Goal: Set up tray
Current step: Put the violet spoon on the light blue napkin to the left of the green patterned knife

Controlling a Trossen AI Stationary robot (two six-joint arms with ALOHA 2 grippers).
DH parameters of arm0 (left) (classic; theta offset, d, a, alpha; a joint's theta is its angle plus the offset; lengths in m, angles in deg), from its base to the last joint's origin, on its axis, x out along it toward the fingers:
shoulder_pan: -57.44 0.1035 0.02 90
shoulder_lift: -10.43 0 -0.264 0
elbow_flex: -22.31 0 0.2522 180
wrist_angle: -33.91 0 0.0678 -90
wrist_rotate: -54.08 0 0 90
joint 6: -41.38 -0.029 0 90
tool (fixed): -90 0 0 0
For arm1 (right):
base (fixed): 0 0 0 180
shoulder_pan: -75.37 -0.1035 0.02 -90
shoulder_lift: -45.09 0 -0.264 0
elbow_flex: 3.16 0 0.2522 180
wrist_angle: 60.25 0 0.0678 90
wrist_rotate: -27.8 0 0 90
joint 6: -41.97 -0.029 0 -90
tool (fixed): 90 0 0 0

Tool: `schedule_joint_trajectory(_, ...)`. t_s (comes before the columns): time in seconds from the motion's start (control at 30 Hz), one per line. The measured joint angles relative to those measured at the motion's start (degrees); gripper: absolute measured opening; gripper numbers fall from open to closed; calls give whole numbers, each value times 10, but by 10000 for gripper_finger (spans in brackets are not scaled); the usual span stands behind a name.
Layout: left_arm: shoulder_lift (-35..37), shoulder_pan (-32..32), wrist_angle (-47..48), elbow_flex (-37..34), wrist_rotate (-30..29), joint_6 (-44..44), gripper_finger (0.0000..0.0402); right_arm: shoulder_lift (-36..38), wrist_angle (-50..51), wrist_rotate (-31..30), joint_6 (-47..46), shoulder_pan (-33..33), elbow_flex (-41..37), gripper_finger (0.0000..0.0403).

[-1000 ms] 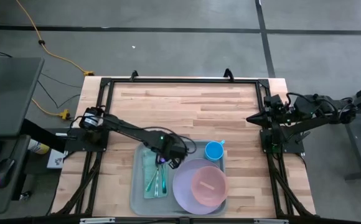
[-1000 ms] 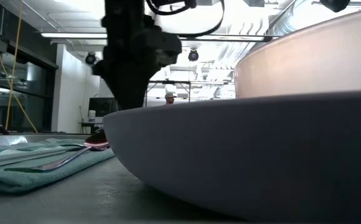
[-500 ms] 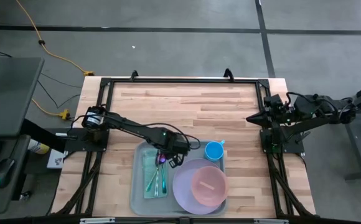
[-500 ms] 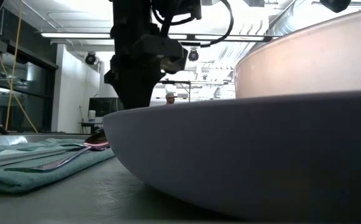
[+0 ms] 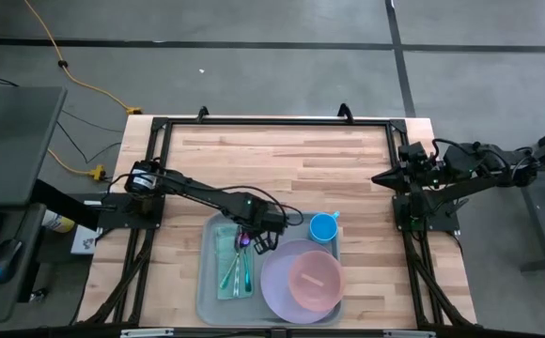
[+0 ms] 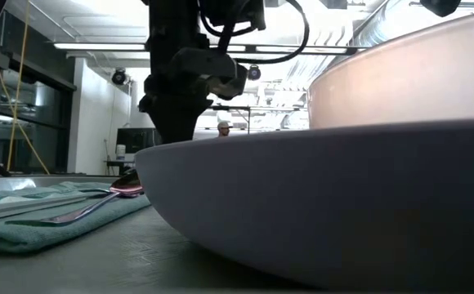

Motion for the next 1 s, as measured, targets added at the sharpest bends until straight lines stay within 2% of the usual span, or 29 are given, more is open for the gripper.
schedule_joint_trajectory(0.07,-3,0,5,0,4,0,63,0,0,0,0,0,0,0)
schedule_joint_trajectory(0.17,-5,0,11,0,11,0,73,0,0,0,0,0,0,0)
schedule_joint_trajectory(0.43,-25,0,-12,1,14,-1,20,0,1,-2,0,0,0,0)
schedule_joint_trajectory(0.53,-35,0,-11,1,25,-9,13,0,1,-2,0,0,0,0)
schedule_joint_trajectory(0.63,-39,0,9,-1,41,-5,30,0,1,-2,0,0,0,0)
schedule_joint_trajectory(0.7,-39,0,-5,1,35,6,48,0,1,-2,0,0,0,0)
schedule_joint_trajectory(0.8,-32,0,23,7,20,9,64,0,2,-4,0,0,0,0)
schedule_joint_trajectory(1.0,-30,0,71,30,13,4,54,0,2,-12,4,0,0,0)
